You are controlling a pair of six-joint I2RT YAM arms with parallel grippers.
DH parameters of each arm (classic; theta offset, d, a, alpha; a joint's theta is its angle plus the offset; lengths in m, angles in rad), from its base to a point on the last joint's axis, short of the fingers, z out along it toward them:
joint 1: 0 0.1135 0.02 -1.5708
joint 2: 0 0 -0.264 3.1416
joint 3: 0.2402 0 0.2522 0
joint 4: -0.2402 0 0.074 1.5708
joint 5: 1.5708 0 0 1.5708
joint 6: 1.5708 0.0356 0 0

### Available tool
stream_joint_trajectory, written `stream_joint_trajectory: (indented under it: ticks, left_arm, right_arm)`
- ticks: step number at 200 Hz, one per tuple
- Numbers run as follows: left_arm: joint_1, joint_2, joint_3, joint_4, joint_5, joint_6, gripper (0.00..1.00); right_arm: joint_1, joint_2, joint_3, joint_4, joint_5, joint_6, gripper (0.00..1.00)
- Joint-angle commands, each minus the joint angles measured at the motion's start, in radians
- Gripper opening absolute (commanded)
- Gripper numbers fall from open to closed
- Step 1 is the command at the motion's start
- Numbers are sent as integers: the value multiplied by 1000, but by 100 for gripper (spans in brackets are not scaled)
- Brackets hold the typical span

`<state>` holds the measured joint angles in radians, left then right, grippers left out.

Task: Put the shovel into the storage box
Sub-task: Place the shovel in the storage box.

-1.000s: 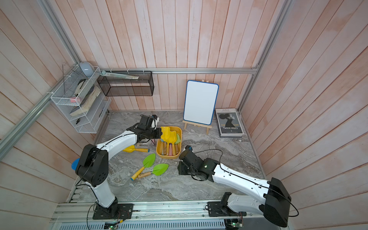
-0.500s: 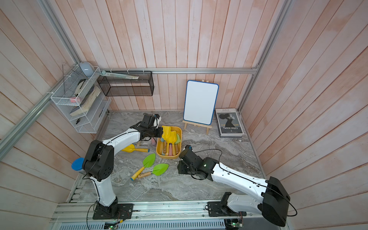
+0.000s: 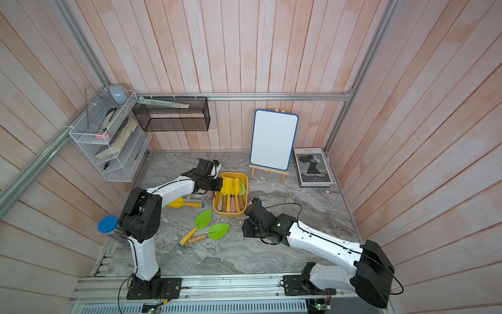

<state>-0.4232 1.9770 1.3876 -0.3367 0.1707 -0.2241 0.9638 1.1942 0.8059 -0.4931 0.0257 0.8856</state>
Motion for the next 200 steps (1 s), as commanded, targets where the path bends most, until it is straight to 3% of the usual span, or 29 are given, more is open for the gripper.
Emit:
stream_joint_trajectory:
  ticks: [1,116,173,200]
  left_arm:
    - [1,29,26,6,-16,11,4]
    - [-1,21,53,-12,5,1,27]
    - [-12,-43,76,-38,1,-6,51]
    - [-17,-111,83,-73,-4,-3,54]
  right_arm:
    - [-9,3,-9,5,-4,-14,43]
    - [-14,-4,-17,9,-7,-10,43]
    - [-14,-8,-23,7,-5,-10,44]
    - [-15,-15,-25,10,-4,-11,44]
